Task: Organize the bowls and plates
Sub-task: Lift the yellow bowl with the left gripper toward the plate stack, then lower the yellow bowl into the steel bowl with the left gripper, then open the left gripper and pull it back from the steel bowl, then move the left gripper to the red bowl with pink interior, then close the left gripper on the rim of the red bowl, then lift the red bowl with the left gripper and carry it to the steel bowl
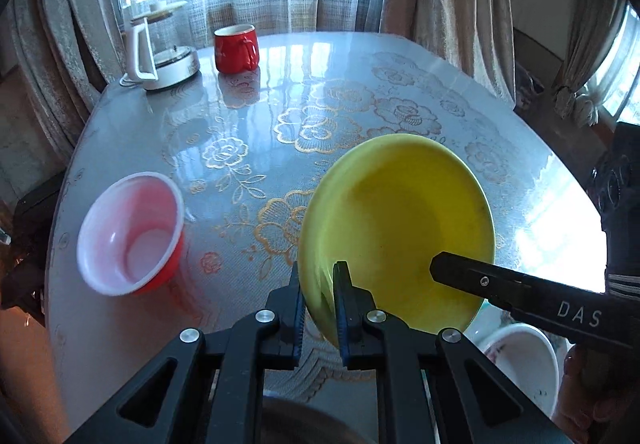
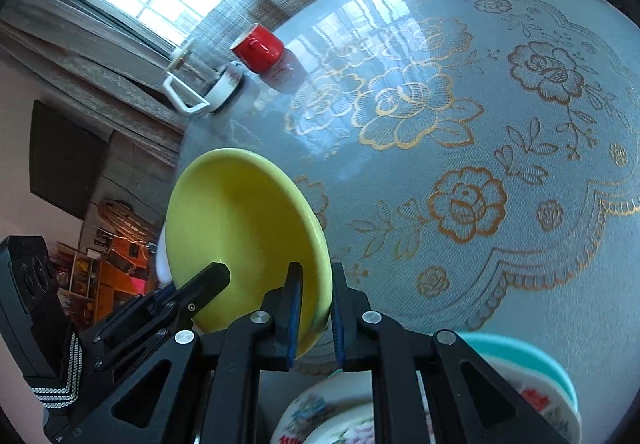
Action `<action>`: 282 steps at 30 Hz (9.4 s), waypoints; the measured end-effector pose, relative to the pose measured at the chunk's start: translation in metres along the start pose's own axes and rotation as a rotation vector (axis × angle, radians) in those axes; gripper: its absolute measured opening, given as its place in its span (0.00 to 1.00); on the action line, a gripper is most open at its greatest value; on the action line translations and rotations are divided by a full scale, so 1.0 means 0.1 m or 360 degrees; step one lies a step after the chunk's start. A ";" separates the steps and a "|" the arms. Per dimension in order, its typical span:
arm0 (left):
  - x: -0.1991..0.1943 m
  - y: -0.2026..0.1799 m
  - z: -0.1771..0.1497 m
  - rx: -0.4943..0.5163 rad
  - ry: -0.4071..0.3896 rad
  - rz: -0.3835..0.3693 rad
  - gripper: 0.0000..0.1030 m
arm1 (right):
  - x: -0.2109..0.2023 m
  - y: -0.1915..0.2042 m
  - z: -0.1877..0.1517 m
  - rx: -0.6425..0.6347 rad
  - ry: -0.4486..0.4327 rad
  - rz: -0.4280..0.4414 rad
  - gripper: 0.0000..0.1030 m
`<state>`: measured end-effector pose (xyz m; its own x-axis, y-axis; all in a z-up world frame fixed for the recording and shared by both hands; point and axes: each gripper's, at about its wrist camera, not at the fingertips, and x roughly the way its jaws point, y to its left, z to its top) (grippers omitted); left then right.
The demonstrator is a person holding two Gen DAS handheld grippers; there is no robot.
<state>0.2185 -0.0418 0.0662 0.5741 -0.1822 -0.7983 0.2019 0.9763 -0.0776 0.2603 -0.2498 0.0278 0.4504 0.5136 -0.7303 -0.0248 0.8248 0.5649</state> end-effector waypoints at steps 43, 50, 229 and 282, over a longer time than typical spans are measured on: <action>-0.65 0.76 -1.55 -0.0396 0.0007 0.0043 0.13 | 0.06 0.75 -1.26 -0.0316 0.0139 0.0151 0.23; -0.62 0.79 -1.51 -0.0401 0.0030 0.0069 0.13 | 0.07 0.88 -1.29 -0.0419 0.0121 0.0056 0.31; 0.17 1.83 -0.34 -0.0314 -0.0361 0.0157 0.11 | 1.41 1.36 0.08 -0.0233 0.0187 0.0037 0.08; -1.02 0.76 -1.15 -0.0057 -0.0552 0.0126 0.14 | -0.02 0.98 -0.85 -0.0175 -0.0087 0.0308 0.11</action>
<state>0.0841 0.0640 0.0734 0.8233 -0.1283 -0.5530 0.1215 0.9914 -0.0491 0.1810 -0.1496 0.0524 0.4756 0.6536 -0.5888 -0.2114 0.7346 0.6447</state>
